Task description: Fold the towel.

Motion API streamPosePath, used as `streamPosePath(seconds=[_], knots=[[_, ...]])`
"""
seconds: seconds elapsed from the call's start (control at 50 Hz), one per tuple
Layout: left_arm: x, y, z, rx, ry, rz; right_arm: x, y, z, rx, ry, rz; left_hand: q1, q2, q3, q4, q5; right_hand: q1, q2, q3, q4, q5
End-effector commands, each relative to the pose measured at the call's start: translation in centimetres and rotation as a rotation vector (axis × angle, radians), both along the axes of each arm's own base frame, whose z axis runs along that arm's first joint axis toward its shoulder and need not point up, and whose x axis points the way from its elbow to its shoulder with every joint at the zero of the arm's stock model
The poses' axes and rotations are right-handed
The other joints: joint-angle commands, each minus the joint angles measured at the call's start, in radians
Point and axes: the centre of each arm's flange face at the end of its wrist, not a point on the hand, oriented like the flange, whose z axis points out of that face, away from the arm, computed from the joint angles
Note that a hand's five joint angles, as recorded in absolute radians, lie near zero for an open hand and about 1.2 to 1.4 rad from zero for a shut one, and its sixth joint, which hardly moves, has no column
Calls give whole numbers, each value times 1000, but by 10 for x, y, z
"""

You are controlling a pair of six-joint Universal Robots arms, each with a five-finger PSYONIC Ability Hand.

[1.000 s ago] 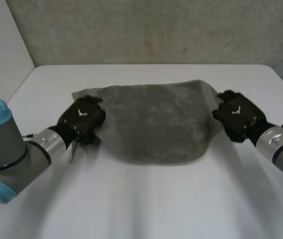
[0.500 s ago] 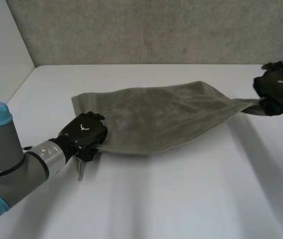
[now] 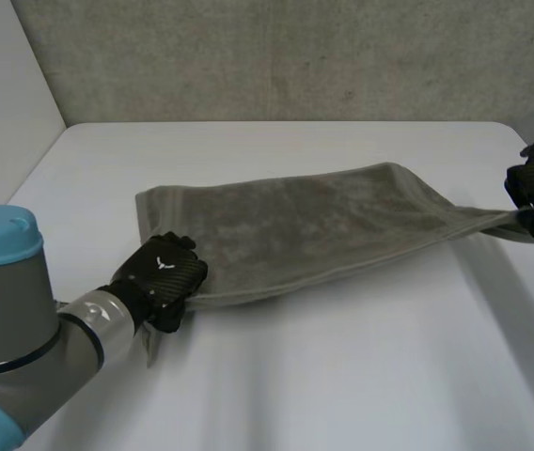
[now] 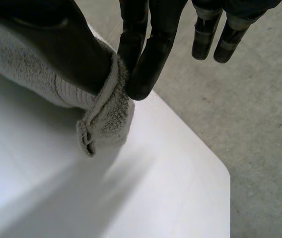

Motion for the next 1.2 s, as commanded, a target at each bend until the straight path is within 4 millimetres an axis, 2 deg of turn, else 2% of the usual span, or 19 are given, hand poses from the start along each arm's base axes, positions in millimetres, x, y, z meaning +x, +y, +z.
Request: streamPosePath(seconds=[0.02,0.14,0.2,0.28,0.38,0.5,0.54,0.62,0.66,0.68,0.7,0.8,1.06,1.1,1.14,1.2], knots=[[6,19,24,24,8,-28,-6,16,-10,94,90,85,129,53,-38,-47,60,106,65,14,40,66],[11,32,48,5,18,-33,-23,22,-12,142,166,89,129,53,-38,-47,60,106,65,14,40,66],[11,34,57,-26,32,-34,-24,24,-9,146,165,95,129,53,-38,-47,60,106,65,14,40,66],[11,33,59,-36,36,-33,-22,25,-8,144,155,107,129,53,-38,-47,60,106,65,14,40,66],[10,29,53,-28,31,-30,-18,25,-6,141,121,115,129,53,-38,-47,60,106,65,14,40,66],[2,9,31,-34,24,-21,-16,13,4,108,30,87,129,53,-38,-47,60,106,65,14,40,66],[-1,0,23,-30,22,-17,-6,9,6,95,-2,104,129,53,-38,-47,60,106,65,14,40,66],[-2,-6,14,-6,8,-2,1,3,1,108,-19,106,129,53,-38,-47,60,106,65,14,40,66],[-2,-8,10,1,-2,10,5,1,-1,120,-21,105,59,-17,-38,-47,-10,106,65,14,40,66],[0,-9,7,5,-15,29,11,1,-3,124,-10,109,-43,-119,-38,-47,-112,106,65,14,40,66],[1,-10,5,7,-27,48,18,2,-4,123,1,117,-50,-126,-38,-47,-119,106,65,14,40,66],[4,-8,2,2,-55,89,28,4,-2,116,22,110,-102,-179,-38,-47,-171,106,65,14,40,66],[7,4,-1,3,-105,136,26,-6,-1,133,-47,57,-141,-217,-38,-47,-210,106,65,14,40,66],[5,8,-1,0,-109,129,25,-7,-1,135,-48,48,-229,-305,-38,-47,-298,106,65,14,40,66],[2,16,-1,-2,-118,120,24,-7,-2,137,-46,36,-492,-568,-38,-47,-561,106,65,14,40,66],[3,20,3,-18,-117,127,24,-7,-1,136,-46,33,-610,-686,-38,-47,-679,106,65,14,40,66]])
